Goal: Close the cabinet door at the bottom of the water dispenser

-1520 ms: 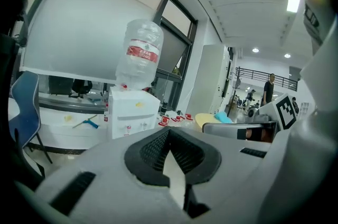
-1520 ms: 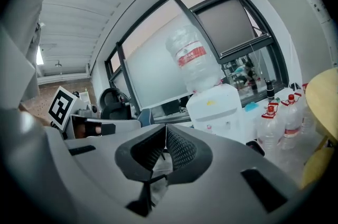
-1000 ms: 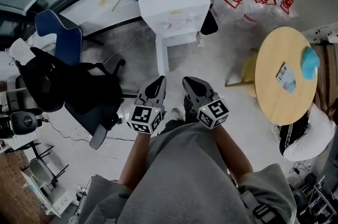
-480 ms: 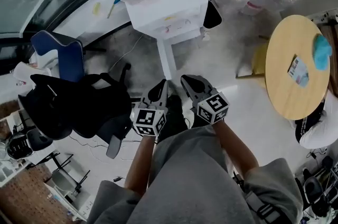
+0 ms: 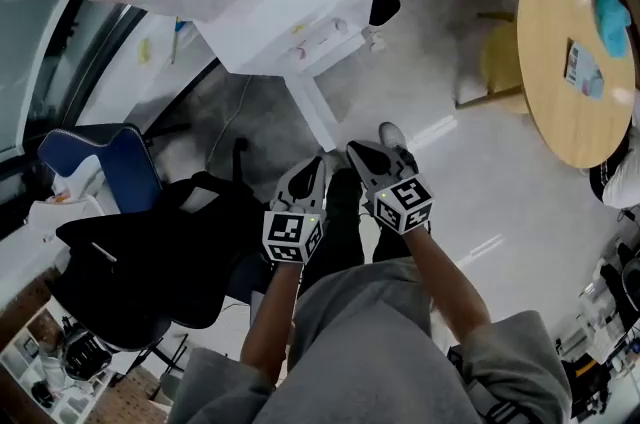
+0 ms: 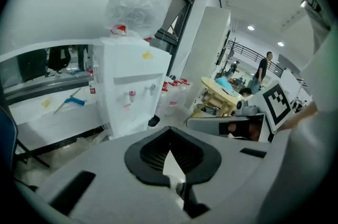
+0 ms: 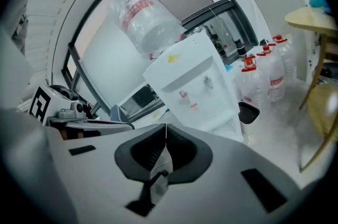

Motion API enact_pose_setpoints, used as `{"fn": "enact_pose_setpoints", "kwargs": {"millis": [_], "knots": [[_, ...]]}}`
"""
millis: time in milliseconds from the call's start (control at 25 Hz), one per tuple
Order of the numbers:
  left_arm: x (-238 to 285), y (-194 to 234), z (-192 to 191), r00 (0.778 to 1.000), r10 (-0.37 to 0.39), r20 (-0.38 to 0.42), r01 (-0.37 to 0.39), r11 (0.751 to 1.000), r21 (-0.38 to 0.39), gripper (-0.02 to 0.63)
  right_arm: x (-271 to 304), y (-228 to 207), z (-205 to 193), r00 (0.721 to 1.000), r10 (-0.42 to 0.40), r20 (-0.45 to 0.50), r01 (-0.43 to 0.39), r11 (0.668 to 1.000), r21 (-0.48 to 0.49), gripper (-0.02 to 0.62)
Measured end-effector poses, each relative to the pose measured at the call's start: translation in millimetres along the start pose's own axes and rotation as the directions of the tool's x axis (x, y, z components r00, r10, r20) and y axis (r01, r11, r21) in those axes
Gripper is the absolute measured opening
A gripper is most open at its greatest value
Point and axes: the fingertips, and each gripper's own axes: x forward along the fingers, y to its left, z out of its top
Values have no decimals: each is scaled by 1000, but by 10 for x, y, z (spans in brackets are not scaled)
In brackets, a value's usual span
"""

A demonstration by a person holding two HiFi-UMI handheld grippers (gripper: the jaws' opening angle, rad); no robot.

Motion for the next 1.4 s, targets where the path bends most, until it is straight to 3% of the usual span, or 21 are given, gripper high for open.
{"fn": "enact_pose_setpoints", "kwargs": {"millis": [200,400,720,920,1080,1200,1400], "knots": [[216,221,-424,996,-67,-63,69,997,42,6,231,-123,-486,997,-73,-12,74,996,45,12],[541,505,-780,992,-79,-94,84,995,52,6,530,-349,-882,991,-127,-41,128,991,42,12],[1077,926,-1370,985,-104,-137,110,993,31,6,891,-569,-1348,990,-81,-115,75,996,-55,12],[1230,1118,-1777,978,-118,-173,124,992,24,6,1024,-685,-1509,991,-95,-99,92,995,-32,12],[1352,1198,-2075,965,-181,-192,160,980,-116,6,1118,-810,-1677,989,-102,-102,100,995,-28,12],[1419,1321,-2300,959,-204,-197,152,956,-252,6,1142,-847,-1770,990,-104,-100,102,995,-21,12],[1557,1506,-2640,943,-242,-228,140,911,-388,8,1108,-906,-1852,990,-106,-96,106,994,0,12]]}}
